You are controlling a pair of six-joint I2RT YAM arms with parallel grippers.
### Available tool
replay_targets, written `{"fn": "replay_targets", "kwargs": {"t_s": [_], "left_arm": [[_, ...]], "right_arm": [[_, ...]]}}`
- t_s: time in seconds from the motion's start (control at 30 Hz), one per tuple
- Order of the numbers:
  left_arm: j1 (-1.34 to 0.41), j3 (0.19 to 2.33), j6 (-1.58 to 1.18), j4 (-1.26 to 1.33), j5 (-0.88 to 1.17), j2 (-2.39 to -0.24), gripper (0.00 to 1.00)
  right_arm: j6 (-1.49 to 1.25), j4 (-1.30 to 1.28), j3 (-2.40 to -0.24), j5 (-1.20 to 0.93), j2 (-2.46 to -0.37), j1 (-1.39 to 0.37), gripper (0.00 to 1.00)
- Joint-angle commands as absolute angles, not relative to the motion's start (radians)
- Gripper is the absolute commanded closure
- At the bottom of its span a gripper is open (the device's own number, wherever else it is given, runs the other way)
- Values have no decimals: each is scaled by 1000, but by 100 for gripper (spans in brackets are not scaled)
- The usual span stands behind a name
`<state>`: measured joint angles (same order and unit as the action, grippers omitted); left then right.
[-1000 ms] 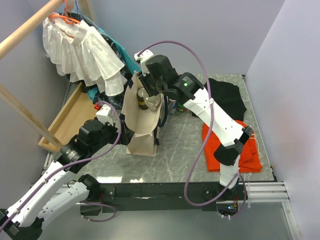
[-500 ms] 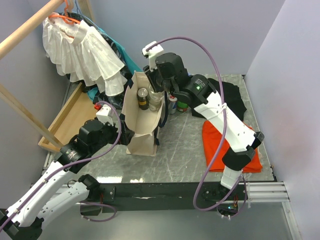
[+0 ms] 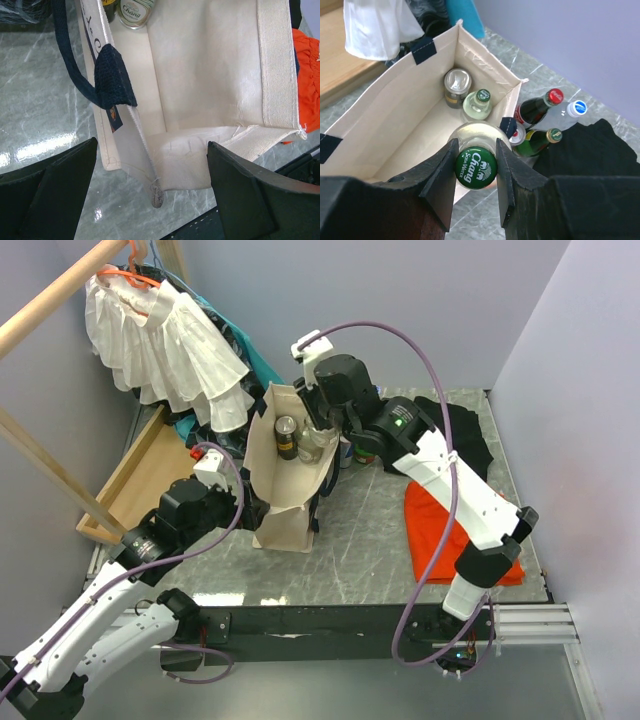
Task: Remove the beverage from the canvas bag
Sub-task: Take out the drink from the canvas bag, then place the drink at the center of the board.
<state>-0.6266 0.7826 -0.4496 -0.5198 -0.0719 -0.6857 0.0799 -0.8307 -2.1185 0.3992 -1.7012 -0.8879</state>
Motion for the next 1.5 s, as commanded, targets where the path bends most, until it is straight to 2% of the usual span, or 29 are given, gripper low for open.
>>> {"fn": "replay_targets", "kwargs": {"t_s": [0.0, 0.37, 1.0, 1.47], "left_arm": [[-634, 784, -442, -502, -49, -692, 4], [-635, 784, -443, -500, -49, -693, 4], [-640, 784, -446, -503, -58, -692, 4], [-643, 785, -451, -508, -77, -695, 4]], "right_arm": [[112, -644, -2137, 483, -1572, -884, 100], [91, -631, -2060, 519, -1490, -836, 100], [-46, -466, -1625, 414, -1332, -620, 100], [-106, -345, -1457, 383, -1388, -545, 100]]}}
